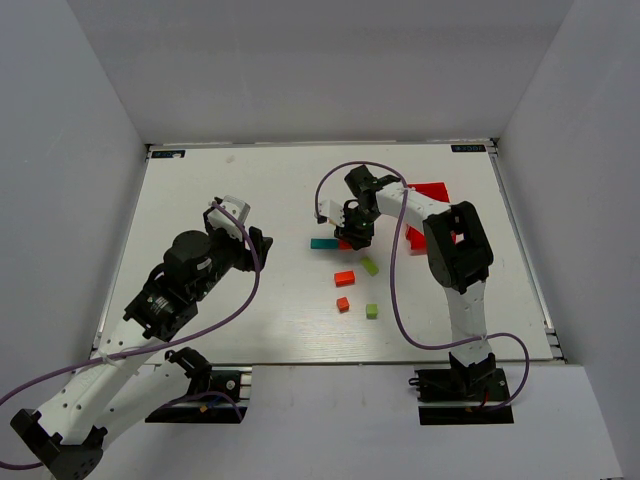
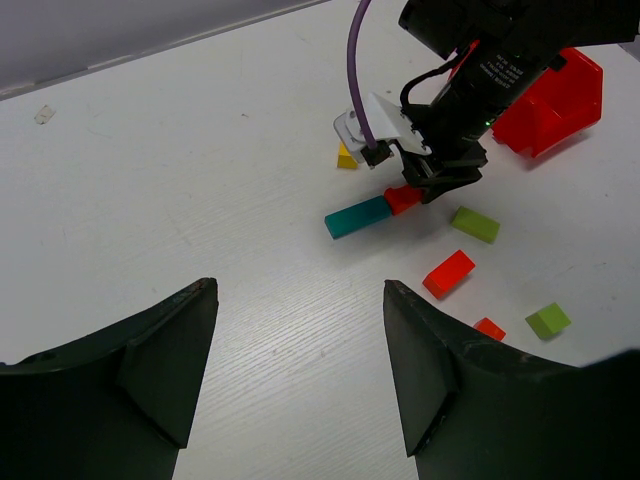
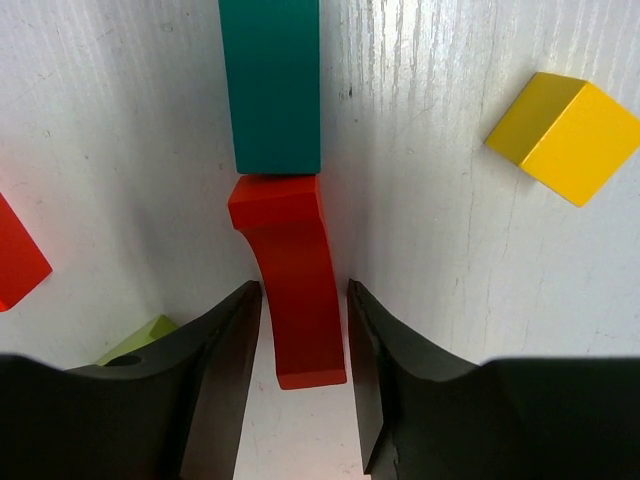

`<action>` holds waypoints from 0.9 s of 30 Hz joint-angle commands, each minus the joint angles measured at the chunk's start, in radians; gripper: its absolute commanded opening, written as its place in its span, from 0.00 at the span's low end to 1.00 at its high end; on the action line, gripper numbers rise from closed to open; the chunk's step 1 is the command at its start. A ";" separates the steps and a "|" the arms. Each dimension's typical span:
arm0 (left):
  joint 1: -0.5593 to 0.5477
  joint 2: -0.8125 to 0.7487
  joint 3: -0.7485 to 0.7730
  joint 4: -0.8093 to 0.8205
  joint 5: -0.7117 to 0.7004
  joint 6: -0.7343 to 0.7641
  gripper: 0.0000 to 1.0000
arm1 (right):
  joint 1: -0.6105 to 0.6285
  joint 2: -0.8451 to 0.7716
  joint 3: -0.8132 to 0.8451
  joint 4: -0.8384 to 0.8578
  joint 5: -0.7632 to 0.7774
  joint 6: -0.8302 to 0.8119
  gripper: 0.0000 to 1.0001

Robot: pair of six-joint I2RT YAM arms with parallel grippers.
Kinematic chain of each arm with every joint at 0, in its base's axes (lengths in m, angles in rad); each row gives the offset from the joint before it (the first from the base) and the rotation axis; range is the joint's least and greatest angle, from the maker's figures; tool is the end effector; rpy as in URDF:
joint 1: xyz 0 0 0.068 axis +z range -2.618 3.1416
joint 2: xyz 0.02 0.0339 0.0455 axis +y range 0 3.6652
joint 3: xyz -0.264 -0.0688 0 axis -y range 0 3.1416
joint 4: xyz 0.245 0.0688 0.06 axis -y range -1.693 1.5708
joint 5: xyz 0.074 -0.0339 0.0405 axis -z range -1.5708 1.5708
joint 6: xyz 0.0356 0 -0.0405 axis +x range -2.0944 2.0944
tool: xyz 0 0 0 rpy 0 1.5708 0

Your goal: Build the wood block tower

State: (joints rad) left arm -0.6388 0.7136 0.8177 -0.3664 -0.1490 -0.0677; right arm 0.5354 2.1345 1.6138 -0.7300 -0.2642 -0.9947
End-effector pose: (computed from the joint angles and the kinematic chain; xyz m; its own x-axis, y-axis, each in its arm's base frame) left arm 0.1343 -0.0931 0.3431 -0.2398 0.0948 -0.9662 0.4594 0.8878 -0.0269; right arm 0.3716 0.2312 0.1640 0.0275 -0.9249 -0.3793 -0.9914 0.0233 -0.1288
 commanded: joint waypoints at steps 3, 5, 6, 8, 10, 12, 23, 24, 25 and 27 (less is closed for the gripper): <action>0.004 -0.013 -0.003 0.001 0.000 0.005 0.77 | 0.008 0.051 -0.017 0.011 0.005 0.007 0.44; 0.004 -0.013 -0.003 0.001 0.000 0.005 0.77 | 0.009 0.051 -0.017 0.017 0.005 0.008 0.43; 0.004 -0.013 -0.003 0.001 0.000 0.005 0.77 | 0.008 0.053 -0.015 0.011 0.005 0.008 0.43; 0.004 -0.013 -0.003 0.001 0.000 0.005 0.77 | 0.009 0.054 -0.015 0.012 0.003 0.010 0.41; 0.004 -0.013 -0.003 0.001 0.000 0.005 0.77 | 0.012 0.053 -0.014 0.011 0.003 0.011 0.40; 0.004 -0.013 -0.003 0.001 0.000 0.005 0.77 | 0.008 0.051 -0.015 0.009 0.002 0.011 0.40; 0.004 -0.013 -0.003 0.001 0.000 0.005 0.77 | 0.009 0.054 -0.014 0.011 0.000 0.013 0.40; 0.004 -0.013 -0.003 0.001 0.000 0.005 0.77 | 0.012 0.053 -0.015 0.007 0.002 0.014 0.40; 0.004 -0.013 -0.003 0.001 0.000 0.005 0.77 | 0.012 0.054 -0.017 0.007 0.000 0.013 0.40; 0.004 -0.013 -0.003 0.001 0.000 0.005 0.77 | 0.014 0.056 -0.017 0.009 0.002 0.011 0.40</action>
State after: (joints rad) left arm -0.6388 0.7124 0.8177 -0.3664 -0.1490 -0.0677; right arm 0.5388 2.1353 1.6138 -0.7300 -0.2646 -0.9791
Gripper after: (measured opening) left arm 0.771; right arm 0.404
